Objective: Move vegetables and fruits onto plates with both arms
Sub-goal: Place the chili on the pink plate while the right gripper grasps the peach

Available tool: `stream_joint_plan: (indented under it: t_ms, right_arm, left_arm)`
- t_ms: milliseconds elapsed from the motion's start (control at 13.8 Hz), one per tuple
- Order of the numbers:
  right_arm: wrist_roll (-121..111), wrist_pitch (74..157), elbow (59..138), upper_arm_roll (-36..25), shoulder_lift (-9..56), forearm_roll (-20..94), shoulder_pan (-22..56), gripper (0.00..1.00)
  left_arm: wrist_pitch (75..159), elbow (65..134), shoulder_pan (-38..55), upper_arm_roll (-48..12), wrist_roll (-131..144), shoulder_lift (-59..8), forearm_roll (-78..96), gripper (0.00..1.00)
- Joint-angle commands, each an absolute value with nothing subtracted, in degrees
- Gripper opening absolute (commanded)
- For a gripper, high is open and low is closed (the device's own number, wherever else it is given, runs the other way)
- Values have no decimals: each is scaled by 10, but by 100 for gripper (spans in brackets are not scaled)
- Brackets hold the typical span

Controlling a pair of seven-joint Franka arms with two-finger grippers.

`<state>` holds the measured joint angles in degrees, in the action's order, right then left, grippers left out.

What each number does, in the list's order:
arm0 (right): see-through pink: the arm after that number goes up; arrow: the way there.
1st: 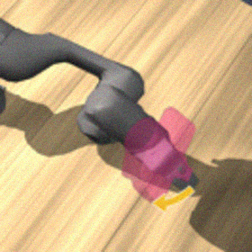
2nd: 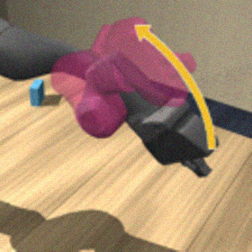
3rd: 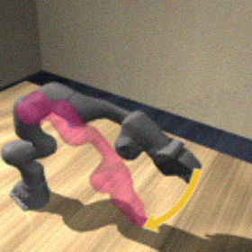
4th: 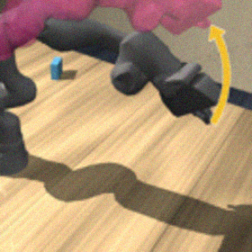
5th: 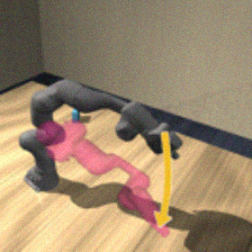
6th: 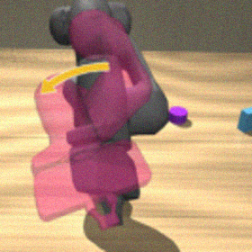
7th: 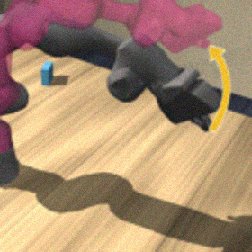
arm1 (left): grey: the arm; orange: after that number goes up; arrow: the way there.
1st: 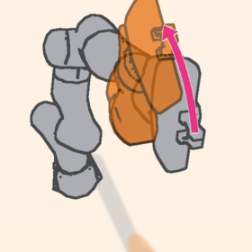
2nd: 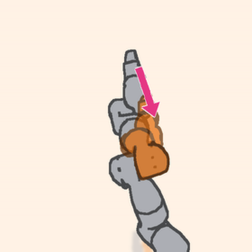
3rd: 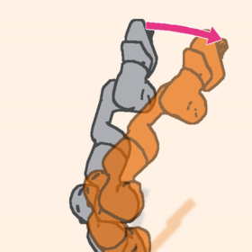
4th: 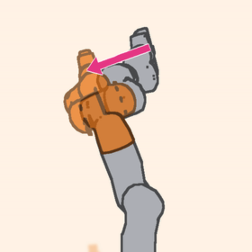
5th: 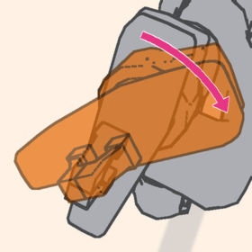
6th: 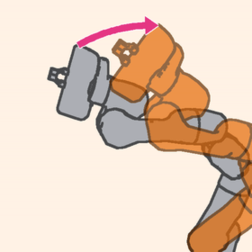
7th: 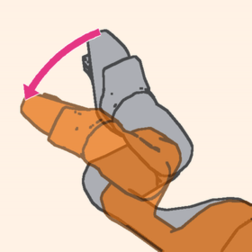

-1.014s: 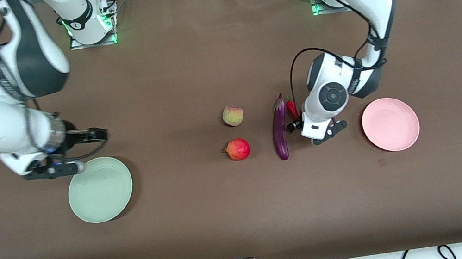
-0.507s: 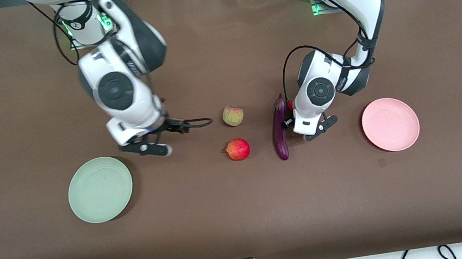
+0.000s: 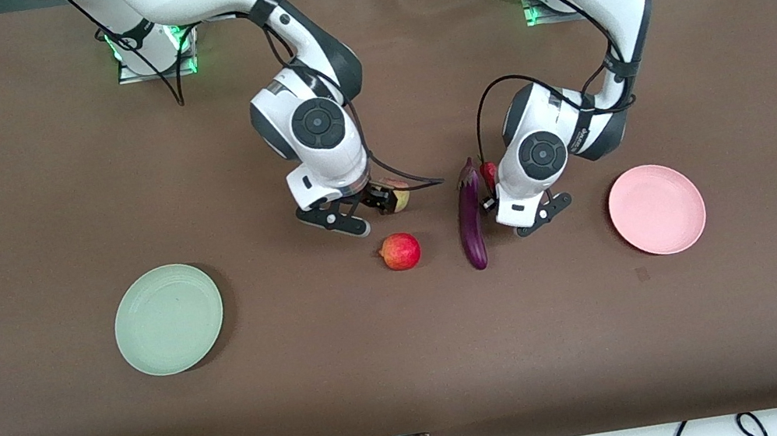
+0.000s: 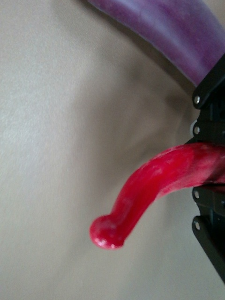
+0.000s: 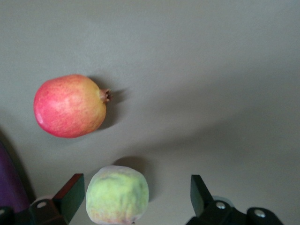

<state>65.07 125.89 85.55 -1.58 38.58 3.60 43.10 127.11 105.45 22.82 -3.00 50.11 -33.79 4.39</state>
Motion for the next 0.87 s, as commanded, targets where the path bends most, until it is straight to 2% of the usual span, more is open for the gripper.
stream_joint_plan:
  t_ms: [0,145,362,797]
  right_arm:
    - [678,1290,853,-22,402,41,455,100]
    - [685,1306,853,-22,415,42,469,100]
    - [685,1310,853,-22,429,41,482,100]
    - [685,1344,853,-22,453,40,493,100]
  left_arm:
    - [1152,993,216,-15,445,-322,39,0]
    - [1092,953,190,-14,393,-322,39,0]
    - [1052,920,129,-14,275,-322,-10,0]
    - [1078,903,12,-16,13,-347,-114,0]
